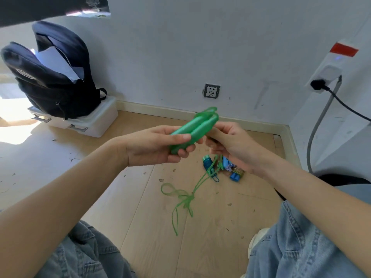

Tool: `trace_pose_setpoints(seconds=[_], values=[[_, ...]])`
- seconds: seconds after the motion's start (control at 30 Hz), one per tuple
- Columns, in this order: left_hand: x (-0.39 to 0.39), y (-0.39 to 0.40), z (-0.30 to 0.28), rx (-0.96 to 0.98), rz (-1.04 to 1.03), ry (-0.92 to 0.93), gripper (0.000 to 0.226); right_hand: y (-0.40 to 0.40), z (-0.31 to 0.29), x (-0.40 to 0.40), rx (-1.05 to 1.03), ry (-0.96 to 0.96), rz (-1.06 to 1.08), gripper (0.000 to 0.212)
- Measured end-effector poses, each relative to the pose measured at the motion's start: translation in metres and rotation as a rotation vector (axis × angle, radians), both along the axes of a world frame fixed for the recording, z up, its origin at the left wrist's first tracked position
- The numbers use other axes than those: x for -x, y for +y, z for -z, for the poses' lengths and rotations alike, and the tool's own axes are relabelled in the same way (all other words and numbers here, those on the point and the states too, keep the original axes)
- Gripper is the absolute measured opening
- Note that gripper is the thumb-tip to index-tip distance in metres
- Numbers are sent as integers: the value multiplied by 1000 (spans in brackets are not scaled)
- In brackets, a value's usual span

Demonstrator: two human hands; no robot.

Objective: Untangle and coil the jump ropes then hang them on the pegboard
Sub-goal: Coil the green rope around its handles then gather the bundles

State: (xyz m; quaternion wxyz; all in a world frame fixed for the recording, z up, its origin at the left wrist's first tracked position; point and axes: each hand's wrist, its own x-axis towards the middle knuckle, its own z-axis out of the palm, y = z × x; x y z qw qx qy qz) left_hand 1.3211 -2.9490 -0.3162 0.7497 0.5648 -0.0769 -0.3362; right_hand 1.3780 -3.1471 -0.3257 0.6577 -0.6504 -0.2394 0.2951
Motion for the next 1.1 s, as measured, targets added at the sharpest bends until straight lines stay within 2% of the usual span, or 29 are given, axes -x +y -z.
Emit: trace_pose_setpoints(seconds=[0.1, 0.2, 0.27, 0.33, 0.43, 0.53, 0.63, 0.73, 0.83, 0.9, 0.97, 1.1], values=[[-8, 3, 6, -83, -357, 44, 24, 3, 2, 4, 186, -196, 95, 31], [-13, 5, 14, -253, -609, 72, 21, 4, 3, 6, 260, -96, 48, 31], [-15, 6, 21, -538, -645, 10, 21, 3, 2, 7, 252, 30, 17, 31], [-16, 6, 29, -922, -590, -141, 17, 3, 2, 7, 257, 130, -4, 30], [-11, -1, 40, -1420, -331, -361, 20, 3, 3, 5, 264, 257, 7, 27], [1, -19, 49, -1595, -6, -475, 23, 1, 6, 1, 292, 351, 77, 27], [13, -40, 46, -1584, 285, -709, 22, -1, 12, -2, 379, 350, 130, 28], [17, -46, 29, -1430, 404, -858, 18, -2, 19, -1, 556, 213, 81, 32], [17, -37, 10, -1189, 260, -920, 16, -6, 19, -2, 728, 24, 23, 36], [17, -28, 3, -1030, 72, -921, 11, -9, 15, -5, 734, -6, -28, 33], [18, -23, 1, -858, -120, -822, 8, -12, 12, -7, 657, 67, -103, 34], [19, -25, 7, -482, -303, -547, 39, -12, 10, -3, 620, 100, -232, 51]])
